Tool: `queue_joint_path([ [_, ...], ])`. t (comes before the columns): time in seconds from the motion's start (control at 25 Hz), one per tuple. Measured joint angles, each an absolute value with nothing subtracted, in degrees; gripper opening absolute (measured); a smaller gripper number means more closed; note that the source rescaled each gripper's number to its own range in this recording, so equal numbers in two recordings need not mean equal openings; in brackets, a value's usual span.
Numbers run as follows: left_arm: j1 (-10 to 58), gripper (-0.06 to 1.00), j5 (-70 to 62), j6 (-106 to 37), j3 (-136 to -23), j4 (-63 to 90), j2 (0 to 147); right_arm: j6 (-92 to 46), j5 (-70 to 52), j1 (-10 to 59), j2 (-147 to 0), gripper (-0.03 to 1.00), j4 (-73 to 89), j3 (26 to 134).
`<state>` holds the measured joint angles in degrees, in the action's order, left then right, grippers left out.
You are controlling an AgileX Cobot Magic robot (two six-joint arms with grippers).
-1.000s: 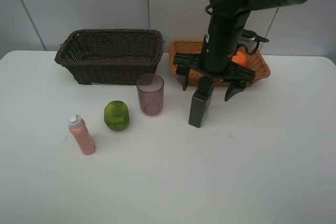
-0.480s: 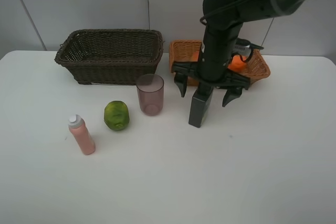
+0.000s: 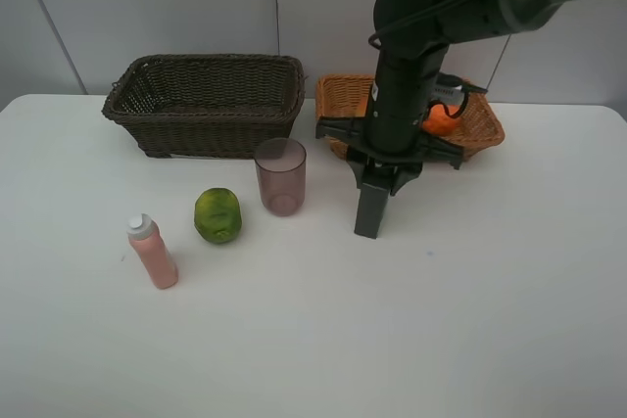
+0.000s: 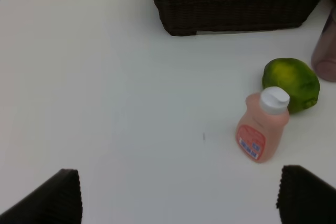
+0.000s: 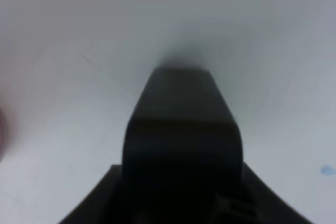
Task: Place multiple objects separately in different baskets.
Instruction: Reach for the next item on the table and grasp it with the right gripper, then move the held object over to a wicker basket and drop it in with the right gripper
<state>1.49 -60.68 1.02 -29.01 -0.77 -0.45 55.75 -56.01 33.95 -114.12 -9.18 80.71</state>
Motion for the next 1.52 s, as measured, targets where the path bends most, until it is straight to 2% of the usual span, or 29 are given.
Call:
queue_joint_path([
  [0.72,1.5,0.96,-60.7,1.0,-29.0,-0.8,-0.5,54.7,-56.9,34.0,-113.2,0.00,-9.2,80.7],
  [0.84,1.5,0.96,-60.7,1.0,-29.0,-0.8,-0.5,49.2,-57.0,34.0,-109.9,0.00,-9.2,80.6],
  [1.12,1.5,0.96,-60.7,1.0,-29.0,-0.8,-0.5,27.1,-59.9,34.0,-101.9,0.00,-6.6,81.1],
  [1.52,1.5,0.96,-60.7,1.0,-29.0,-0.8,-0.5,13.8,-67.6,34.6,-105.9,0.00,-5.8,99.1],
])
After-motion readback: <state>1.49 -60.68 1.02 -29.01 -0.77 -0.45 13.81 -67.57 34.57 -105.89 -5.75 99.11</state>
